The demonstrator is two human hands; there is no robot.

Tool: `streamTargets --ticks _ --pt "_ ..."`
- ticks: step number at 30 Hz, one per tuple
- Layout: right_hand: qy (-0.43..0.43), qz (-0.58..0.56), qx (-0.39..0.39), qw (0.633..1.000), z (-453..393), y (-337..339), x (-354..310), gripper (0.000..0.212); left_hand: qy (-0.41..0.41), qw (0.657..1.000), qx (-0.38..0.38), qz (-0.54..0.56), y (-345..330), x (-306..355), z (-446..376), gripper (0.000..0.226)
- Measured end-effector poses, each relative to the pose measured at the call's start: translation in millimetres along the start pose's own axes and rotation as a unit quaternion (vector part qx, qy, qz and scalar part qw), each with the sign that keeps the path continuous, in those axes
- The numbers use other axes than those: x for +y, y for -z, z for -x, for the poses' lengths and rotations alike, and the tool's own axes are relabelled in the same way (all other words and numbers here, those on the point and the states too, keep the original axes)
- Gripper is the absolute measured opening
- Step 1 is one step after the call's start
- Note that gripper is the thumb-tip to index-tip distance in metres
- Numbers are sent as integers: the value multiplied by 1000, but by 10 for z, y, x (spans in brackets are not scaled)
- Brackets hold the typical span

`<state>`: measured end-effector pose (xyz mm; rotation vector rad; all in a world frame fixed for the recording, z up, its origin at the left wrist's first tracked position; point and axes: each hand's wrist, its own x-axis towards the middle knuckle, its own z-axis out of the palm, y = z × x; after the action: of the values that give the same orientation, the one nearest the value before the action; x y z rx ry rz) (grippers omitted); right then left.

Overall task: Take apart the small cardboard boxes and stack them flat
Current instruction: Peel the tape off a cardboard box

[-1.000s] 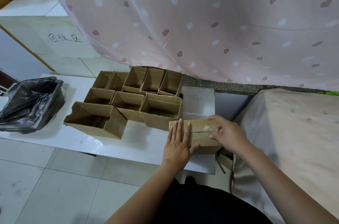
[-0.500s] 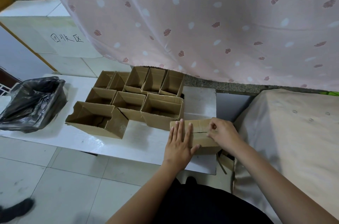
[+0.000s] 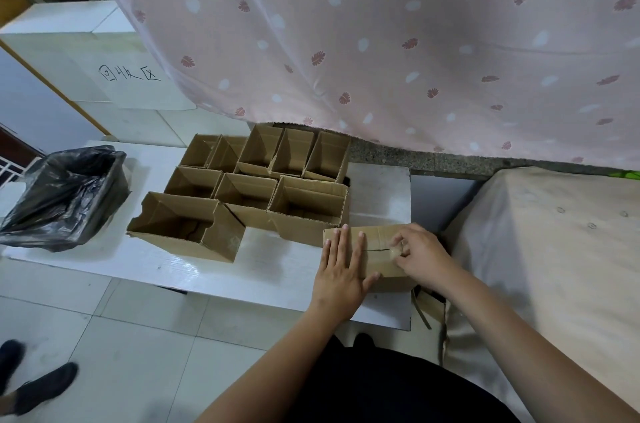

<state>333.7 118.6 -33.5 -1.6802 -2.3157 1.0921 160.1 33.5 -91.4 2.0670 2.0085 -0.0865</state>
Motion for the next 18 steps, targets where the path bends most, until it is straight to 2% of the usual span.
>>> streamTargets --ticks 5,8,9,12,18 --pt "13 41 43 998 11 58 2 29 -1 1000 -7 -1 31 4 3 81" --pt "36 9 64 997 34 80 27 36 -1 1000 -13 1 41 12 2 81" --pt "41 4 71 997 36 86 43 35 -1 1000 -15 1 45 11 2 81" --pt "28 7 92 995 46 119 103 13 -3 1000 -22 2 59 2 1 81" --pt "-6 1 70 998 111 242 206 16 -6 1000 -29 -2 68 -3 -4 81"
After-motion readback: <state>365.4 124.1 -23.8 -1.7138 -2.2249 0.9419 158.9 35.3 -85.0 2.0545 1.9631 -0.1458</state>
